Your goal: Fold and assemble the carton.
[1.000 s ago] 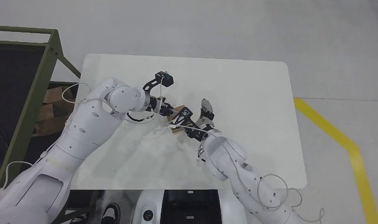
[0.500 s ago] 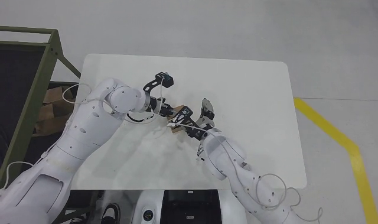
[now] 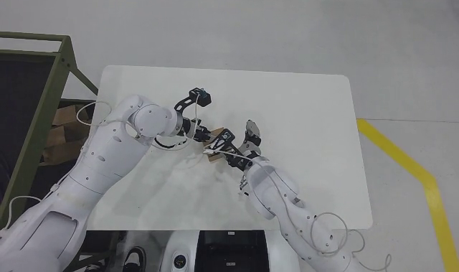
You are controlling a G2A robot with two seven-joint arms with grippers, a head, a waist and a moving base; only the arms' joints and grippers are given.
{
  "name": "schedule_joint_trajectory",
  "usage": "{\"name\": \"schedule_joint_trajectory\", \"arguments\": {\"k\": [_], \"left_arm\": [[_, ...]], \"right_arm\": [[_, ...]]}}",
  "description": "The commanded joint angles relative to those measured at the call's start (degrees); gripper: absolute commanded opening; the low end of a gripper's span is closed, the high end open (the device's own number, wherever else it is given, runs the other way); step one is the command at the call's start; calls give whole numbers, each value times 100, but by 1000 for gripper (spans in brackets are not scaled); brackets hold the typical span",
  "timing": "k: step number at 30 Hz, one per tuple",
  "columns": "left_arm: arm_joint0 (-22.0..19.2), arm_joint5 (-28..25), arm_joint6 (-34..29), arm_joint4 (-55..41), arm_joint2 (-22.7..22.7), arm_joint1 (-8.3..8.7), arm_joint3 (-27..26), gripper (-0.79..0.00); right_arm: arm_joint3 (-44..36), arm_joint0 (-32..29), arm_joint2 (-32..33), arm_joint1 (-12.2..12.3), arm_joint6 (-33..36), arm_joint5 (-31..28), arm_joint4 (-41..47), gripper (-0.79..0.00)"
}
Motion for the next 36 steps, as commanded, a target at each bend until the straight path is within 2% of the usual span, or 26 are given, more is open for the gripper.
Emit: {"name": "schedule_joint_trajectory", "arguments": {"k": [1, 9, 16, 26, 36], "left_arm": [[0, 4, -16, 5, 2, -3, 1, -114], [3, 12, -22, 16, 7, -16, 33, -114], [-8, -7, -33, 7, 13, -30, 93, -114], [-32, -8, -58, 7, 30, -52, 128, -117], [-48, -1, -73, 19, 39, -70, 134, -108]], "right_arm": [[17, 3, 7, -7, 13, -18, 1, 0], [29, -19, 53, -29, -14, -62, 13, 0], [-166, -237, 164, 15, -378, -270, -25, 0], [-149, -388, 327, -26, -741, 414, 139, 0], [113, -112, 217, -103, -300, 257, 140, 0]]}}
